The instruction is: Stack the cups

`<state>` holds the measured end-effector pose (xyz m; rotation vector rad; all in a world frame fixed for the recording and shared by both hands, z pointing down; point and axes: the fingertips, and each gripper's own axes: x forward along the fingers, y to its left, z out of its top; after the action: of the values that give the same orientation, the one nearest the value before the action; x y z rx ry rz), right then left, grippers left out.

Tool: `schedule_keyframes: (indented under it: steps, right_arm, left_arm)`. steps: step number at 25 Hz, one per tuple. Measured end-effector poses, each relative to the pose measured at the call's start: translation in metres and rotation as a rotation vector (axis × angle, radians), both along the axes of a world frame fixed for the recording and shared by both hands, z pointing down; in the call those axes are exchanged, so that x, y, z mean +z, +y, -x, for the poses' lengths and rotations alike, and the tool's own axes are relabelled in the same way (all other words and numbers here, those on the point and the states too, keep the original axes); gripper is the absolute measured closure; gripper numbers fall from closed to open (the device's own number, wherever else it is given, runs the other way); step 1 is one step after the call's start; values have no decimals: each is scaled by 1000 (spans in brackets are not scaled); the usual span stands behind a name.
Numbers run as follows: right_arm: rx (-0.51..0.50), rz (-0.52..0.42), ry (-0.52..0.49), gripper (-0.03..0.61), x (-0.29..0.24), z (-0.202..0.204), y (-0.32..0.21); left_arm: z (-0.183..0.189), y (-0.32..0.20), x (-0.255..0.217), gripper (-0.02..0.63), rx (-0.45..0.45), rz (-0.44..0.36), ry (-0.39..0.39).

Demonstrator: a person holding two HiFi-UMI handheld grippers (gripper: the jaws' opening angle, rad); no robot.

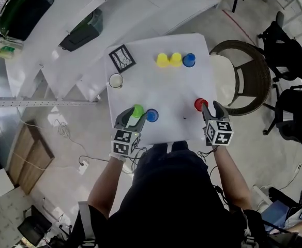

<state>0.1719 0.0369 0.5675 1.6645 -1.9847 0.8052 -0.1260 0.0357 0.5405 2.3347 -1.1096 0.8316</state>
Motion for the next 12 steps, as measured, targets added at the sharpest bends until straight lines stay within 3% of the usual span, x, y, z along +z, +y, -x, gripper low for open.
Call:
schedule_keyframes:
  steps: [3, 7, 12]
  right_arm:
    - [-9, 6, 6, 370, -1, 8, 3]
    - [-17, 5, 19, 370, -6, 17, 7]
    - [-1, 20, 24, 374, -9, 23, 17]
  left_arm:
    - [24, 10, 41, 410, 18, 49, -148]
    - [48, 11, 80, 408, 2, 125, -212]
    - [55, 13, 113, 377, 70, 186, -287]
